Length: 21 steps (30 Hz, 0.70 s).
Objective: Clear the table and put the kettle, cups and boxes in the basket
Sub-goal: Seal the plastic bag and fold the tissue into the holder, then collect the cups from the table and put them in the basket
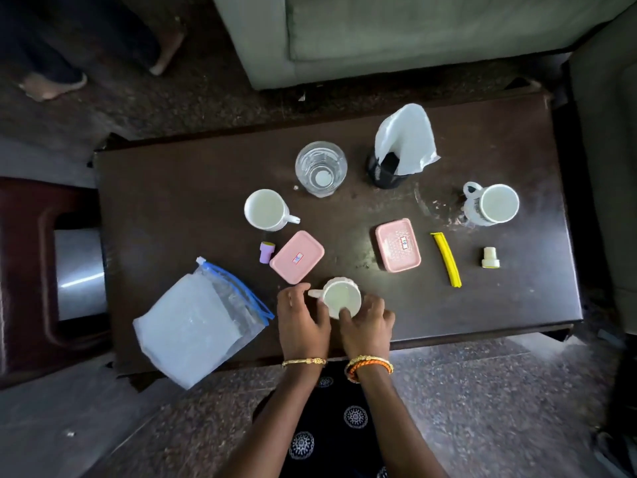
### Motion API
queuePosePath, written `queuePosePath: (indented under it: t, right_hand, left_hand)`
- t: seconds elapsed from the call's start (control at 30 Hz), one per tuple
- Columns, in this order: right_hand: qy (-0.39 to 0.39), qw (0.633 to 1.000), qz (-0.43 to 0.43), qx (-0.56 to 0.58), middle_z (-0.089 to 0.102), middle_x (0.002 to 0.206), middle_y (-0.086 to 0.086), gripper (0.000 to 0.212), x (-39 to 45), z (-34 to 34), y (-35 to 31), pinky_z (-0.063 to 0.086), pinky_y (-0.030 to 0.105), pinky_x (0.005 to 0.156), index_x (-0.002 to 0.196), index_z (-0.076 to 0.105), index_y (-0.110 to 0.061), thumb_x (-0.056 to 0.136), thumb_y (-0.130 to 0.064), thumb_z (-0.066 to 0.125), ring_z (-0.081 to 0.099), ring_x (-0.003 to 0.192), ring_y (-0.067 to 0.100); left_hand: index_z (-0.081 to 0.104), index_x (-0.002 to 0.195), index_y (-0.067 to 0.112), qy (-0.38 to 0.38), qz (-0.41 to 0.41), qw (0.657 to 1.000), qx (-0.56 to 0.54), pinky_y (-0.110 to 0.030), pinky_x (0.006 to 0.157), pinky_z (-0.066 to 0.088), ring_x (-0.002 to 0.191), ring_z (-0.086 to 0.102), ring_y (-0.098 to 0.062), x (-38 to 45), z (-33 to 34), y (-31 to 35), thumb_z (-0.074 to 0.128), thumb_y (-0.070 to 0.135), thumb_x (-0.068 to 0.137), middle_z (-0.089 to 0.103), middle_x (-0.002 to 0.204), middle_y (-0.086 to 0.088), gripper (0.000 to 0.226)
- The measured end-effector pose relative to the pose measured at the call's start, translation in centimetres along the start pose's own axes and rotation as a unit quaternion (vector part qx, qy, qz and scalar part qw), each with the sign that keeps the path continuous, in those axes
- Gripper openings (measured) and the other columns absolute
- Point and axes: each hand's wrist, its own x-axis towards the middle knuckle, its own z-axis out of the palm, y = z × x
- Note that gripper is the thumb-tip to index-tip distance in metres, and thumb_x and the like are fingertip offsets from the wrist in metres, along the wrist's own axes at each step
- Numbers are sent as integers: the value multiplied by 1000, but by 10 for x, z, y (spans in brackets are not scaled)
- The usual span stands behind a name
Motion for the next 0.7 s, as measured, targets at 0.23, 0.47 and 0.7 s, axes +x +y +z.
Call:
queuePosePath:
  t: [0.23, 0.47, 0.7]
  right_hand:
    - [27, 997, 41, 65, 61, 86, 11, 29, 6, 10, -4, 37, 29, 74, 111, 52, -9, 84, -17, 58, 60, 93, 33]
    - [55, 996, 32, 57, 57, 84, 4, 27, 24, 1, -12, 36, 27, 75, 114, 56, -15, 87, -17, 52, 49, 81, 23]
    - [81, 996, -36, 13, 69, 102, 16, 30, 36, -7, -20, 41, 26, 77, 114, 62, -10, 86, -12, 54, 53, 83, 24]
  left_hand:
    - [46, 120, 5, -95, -128, 981, -107, -35, 86, 44, 103, 59, -34, 3, 3, 4, 50, 9, 90, 64, 111, -19, 30]
    - [52, 115, 7, -109, -127, 976, -141, -24, 81, 41, 103, 61, -28, 11, 9, 6, 52, 11, 91, 65, 112, -14, 24]
    - [55, 115, 16, -122, -111, 974, -158, -39, 86, 54, 94, 66, -28, 15, 4, 5, 50, 15, 92, 69, 105, -12, 23]
